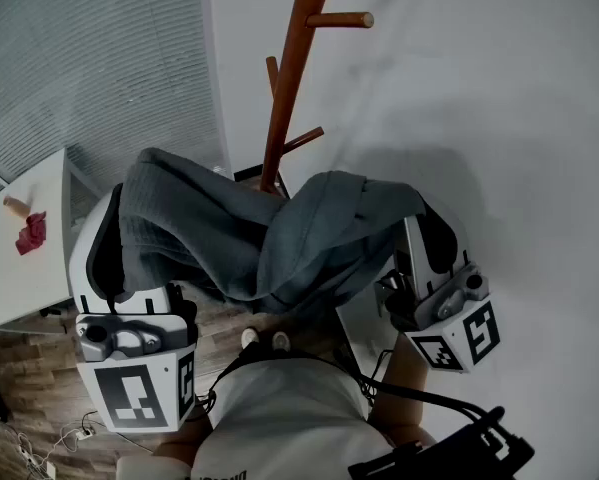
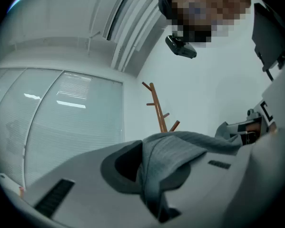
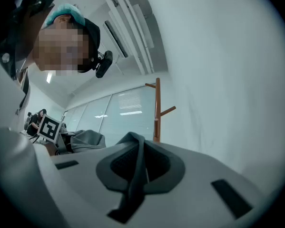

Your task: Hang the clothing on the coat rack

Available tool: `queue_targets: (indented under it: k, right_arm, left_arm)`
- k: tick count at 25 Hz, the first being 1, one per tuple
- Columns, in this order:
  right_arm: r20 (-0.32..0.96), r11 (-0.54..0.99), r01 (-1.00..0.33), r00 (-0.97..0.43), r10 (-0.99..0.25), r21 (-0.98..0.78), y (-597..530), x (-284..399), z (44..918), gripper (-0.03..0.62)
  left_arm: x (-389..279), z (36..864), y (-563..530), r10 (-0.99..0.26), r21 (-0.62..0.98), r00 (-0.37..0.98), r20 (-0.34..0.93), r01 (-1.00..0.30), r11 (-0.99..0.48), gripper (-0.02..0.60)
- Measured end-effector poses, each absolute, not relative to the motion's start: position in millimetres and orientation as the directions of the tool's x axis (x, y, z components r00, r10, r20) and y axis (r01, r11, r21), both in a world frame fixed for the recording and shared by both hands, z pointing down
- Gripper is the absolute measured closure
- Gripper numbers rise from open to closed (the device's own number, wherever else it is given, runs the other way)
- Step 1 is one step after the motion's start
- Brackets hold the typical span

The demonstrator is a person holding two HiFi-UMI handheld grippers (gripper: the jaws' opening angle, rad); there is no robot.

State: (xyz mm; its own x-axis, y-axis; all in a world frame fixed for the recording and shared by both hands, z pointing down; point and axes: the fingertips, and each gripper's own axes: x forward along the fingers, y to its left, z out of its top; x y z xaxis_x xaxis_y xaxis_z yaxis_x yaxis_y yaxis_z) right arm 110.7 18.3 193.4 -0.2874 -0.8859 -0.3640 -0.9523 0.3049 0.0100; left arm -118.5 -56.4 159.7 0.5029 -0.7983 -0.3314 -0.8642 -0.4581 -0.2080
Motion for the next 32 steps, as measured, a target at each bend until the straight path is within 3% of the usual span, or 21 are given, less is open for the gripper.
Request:
queue_targets:
  k: [18,24,32]
  right_arm:
    - [-0.318,0.322,-0.947,-0.298,-0.900,-0.023,16,112,197,0.568]
    - [-0.291,0.327,-0.942,-0.334,-0.897,0.074,14,121,221,0.568]
    - [-0.262,0.347,-0.937,-0.347,-0.901,0.048,1,132,242,0.568]
  left_arm:
    - [-114,160,-56,-0.793,-0.206,0.526,-0.307,-0.850,-0.485,0.547]
    - [-103,187,-56,-0.811,-0.235,0.528,-0.254,-0.847,-0.478,0.548]
    - [-95,221,-61,-0.864,-0.203,0.480,-0.153,-0.871,-0.448,0.548]
